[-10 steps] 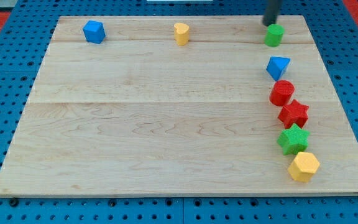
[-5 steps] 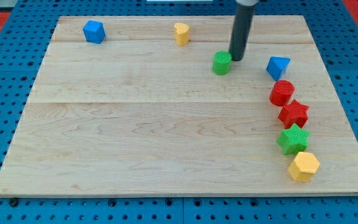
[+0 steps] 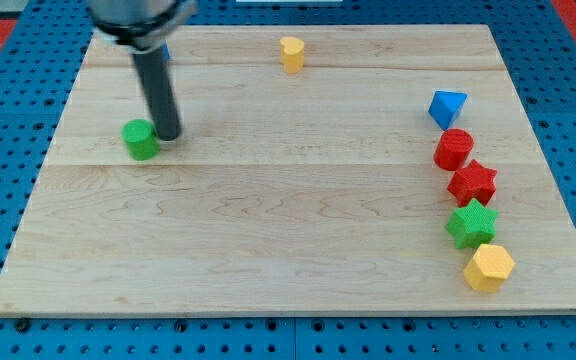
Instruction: Move the green circle to the center left
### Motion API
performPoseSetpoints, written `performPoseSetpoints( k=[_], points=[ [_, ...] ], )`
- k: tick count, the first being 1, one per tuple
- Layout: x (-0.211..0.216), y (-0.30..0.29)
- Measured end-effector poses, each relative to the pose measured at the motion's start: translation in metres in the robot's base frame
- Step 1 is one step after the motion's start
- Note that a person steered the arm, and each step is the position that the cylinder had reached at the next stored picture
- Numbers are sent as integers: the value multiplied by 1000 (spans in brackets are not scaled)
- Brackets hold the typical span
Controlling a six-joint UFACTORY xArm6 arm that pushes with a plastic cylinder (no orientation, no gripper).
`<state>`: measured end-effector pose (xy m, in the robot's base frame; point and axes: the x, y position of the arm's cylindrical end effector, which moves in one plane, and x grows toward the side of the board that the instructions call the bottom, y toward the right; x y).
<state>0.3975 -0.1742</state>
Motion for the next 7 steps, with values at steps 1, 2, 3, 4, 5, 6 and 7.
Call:
performPoseSetpoints(
  k=[1, 2, 3, 4, 5, 6, 7],
  points=[
    [3, -42],
    [3, -34],
    [3, -33],
    [3, -8],
    [17, 87],
    [50, 176],
    [136, 210]
  ],
)
